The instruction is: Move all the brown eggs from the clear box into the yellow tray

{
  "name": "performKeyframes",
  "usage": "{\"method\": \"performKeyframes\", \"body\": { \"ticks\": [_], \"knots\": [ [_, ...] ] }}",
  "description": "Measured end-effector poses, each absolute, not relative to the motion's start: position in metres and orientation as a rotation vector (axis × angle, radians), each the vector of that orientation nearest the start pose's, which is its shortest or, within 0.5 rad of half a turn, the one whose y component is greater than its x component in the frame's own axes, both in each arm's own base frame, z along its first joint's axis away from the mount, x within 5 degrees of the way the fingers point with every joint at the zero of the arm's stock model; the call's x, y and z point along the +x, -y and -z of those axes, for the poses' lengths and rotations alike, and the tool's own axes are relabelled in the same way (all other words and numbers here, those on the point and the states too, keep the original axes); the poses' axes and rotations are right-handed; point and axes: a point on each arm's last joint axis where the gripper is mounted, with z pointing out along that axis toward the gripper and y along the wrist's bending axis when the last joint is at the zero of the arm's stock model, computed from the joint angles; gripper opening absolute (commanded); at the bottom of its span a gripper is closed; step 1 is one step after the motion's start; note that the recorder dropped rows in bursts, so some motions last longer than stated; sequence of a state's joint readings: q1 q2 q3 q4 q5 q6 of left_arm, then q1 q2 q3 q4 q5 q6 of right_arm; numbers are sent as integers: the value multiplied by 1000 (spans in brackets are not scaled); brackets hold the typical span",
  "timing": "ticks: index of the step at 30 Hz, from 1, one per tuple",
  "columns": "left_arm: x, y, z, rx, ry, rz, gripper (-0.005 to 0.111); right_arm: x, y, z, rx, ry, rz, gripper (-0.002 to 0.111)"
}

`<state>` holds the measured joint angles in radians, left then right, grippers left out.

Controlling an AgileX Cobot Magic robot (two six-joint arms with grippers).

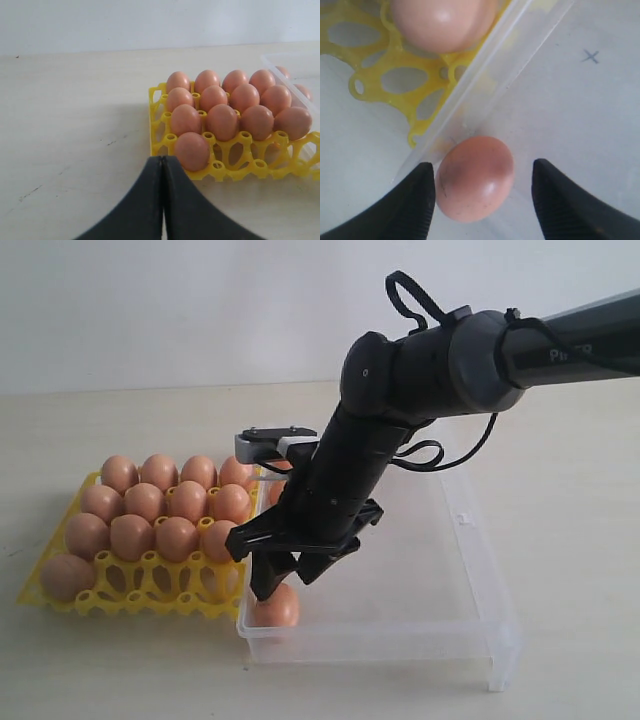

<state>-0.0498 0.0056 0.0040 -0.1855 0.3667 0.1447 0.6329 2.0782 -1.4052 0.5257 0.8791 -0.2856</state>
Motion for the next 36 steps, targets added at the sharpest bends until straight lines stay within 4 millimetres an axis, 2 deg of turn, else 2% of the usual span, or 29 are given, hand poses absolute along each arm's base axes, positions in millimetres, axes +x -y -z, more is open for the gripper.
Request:
{"method": "performKeyframes", "body": {
  "ticks": [8,15,23,28,36],
  "knots": [
    [53,9,-179,66,-1854,116,0,306,-270,-148,-893,-2909,-680,56],
    [53,9,-179,66,-1854,116,0,298,-274,-151,-927,-2940,-789,56],
    [53,9,-179,66,-1854,116,0,298,-275,-149,-933,-2939,-790,56],
    [53,9,-179,66,-1854,116,0,296,-273,-138,-869,-2940,-802,56],
    [53,9,-179,66,-1854,116,0,294,-271,-132,-770,-2917,-829,56]
  ]
}}
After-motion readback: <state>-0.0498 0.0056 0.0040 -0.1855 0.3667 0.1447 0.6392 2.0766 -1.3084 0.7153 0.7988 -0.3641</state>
